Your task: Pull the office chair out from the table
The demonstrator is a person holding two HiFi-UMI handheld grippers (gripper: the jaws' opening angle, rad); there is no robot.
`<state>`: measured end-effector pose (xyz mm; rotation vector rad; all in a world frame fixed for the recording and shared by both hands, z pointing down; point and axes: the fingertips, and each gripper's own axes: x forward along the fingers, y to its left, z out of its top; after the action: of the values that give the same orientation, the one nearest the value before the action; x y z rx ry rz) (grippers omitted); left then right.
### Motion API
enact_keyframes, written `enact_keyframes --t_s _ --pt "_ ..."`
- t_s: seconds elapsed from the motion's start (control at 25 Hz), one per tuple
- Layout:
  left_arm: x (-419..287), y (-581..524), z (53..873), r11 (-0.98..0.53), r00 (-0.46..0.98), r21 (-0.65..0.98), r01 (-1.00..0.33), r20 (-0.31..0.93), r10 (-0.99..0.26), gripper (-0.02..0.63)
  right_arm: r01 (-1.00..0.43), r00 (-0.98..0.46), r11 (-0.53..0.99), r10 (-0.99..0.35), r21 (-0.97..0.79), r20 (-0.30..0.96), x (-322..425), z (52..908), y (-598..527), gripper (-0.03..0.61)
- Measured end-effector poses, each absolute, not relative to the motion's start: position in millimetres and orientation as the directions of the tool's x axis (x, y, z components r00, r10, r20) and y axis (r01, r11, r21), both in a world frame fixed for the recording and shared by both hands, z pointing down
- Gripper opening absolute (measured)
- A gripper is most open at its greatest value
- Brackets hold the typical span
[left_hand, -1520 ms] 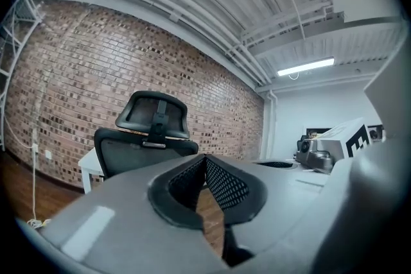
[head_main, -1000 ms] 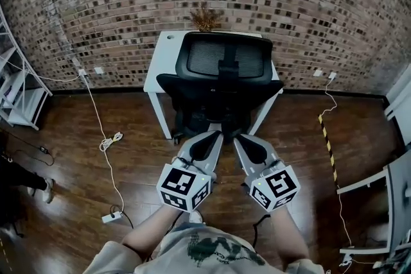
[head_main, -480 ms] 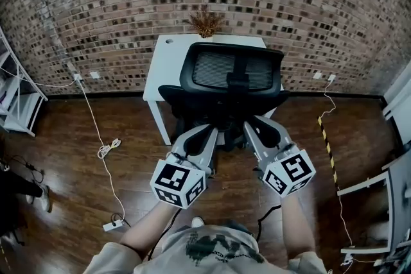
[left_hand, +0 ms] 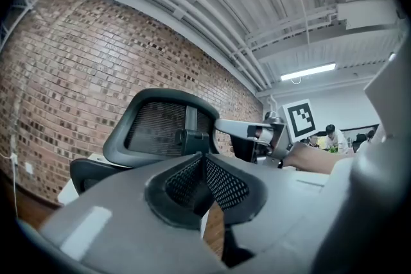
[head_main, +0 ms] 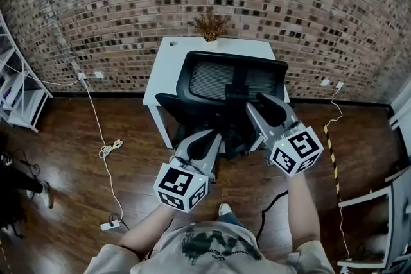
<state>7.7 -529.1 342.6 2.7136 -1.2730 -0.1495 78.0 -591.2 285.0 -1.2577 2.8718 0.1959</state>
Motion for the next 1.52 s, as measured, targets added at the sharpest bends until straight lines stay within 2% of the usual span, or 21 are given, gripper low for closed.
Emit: enact_keyframes --t_s 0.32,0.68,0.8,0.88,1.52 --pt "20 -564 343 -0.576 0.578 0.169 -0.800 -0.042 -0.815 0.014 -0.533 -0.846 0.846 -0.532 0.001 0.014 63 284 -643 0.213" --pt "9 -577 355 -0.493 0.501 0.182 -0.851 -0.007 -0.866 0.014 -0.346 -0.937 0.938 -0.344 -0.026 0.063 26 284 -659 0.218" --pt "0 -579 356 -0.470 0.477 0.184 -0.863 -0.008 -0.879 0.014 -0.348 -0.936 0.937 -0.347 -0.003 0.048 14 280 -661 0.189" --pt "-4 -578 355 -0.460 0.467 0.183 -0.869 -0.007 -0.884 0.014 -0.368 -0.929 0.930 -0.367 -0.014 0.037 14 277 -665 0.090" --pt "-7 -547 360 -0.514 0.525 0.195 -0.836 0.010 -0.851 0.014 -0.457 -0.889 0.883 -0.457 0.111 -0.023 13 276 -647 0.092"
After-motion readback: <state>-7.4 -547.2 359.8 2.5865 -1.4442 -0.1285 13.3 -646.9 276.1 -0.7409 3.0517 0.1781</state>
